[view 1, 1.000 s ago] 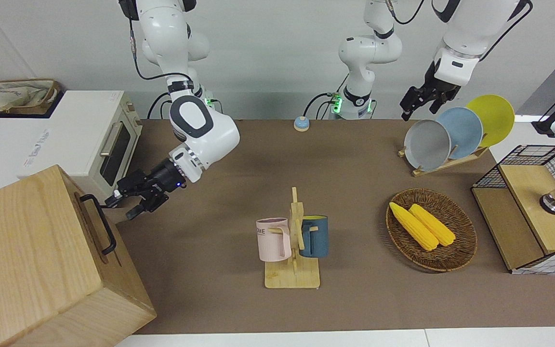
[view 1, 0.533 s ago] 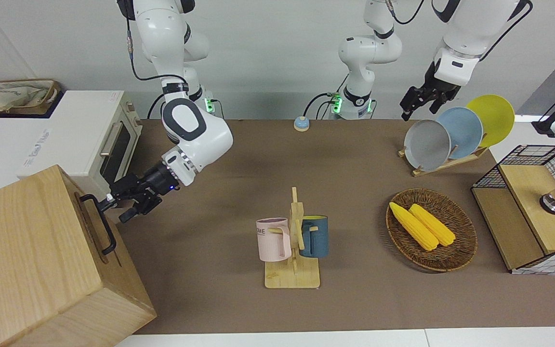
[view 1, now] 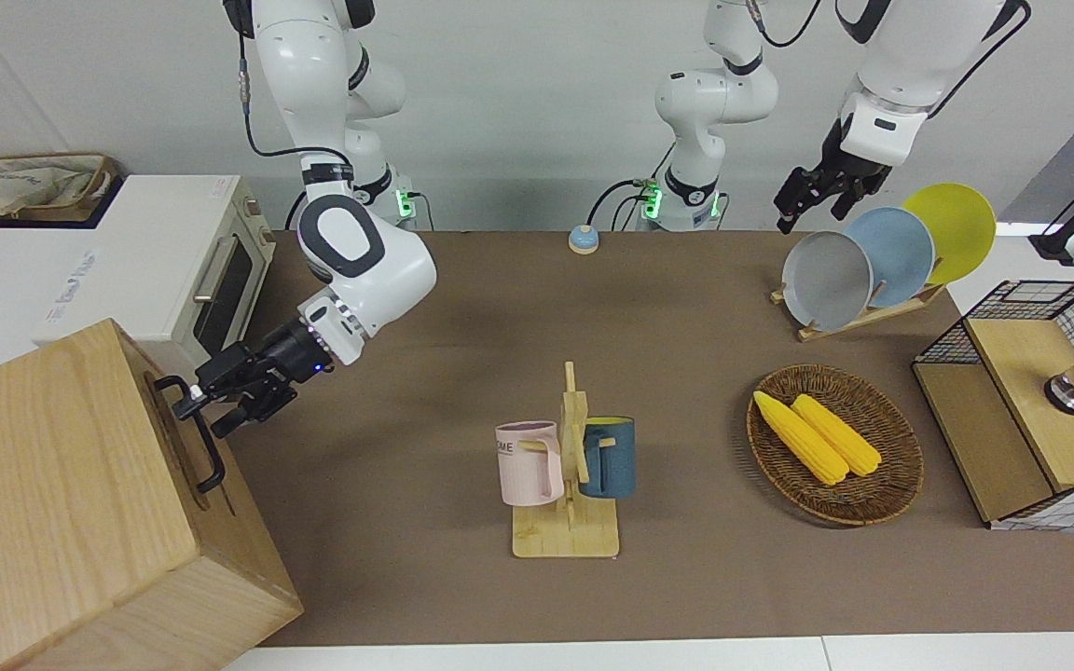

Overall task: Slide drawer open with right arm
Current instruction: 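Hook the right gripper onto the black drawer handle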

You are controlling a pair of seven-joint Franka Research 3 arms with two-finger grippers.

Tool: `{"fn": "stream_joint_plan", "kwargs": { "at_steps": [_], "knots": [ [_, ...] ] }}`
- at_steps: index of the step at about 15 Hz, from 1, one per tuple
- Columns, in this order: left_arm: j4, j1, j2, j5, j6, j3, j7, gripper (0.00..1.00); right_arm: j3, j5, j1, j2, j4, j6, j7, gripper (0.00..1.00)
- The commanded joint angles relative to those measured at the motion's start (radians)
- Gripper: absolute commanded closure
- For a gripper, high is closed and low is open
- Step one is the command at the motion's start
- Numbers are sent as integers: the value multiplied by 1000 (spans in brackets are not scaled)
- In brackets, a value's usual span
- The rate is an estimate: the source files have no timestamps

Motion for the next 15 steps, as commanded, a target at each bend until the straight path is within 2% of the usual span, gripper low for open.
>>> {"fn": "stream_joint_plan", "kwargs": {
  "at_steps": [1,6,11,15],
  "knots": [
    [4,-1,-8,-1,-17,4,9,7,2,-57,-12,-2,-6,12,-2,634],
    [4,-1,-8,-1,-15,4,9,7,-8,-86,-14,-2,-6,7,-2,779],
    [4,-1,-8,-1,-17,4,9,7,-5,-86,-3,-5,-6,-16,-8,810],
    [4,-1,-8,-1,-17,4,9,7,14,-84,6,-8,-7,-62,-14,856]
  ]
}}
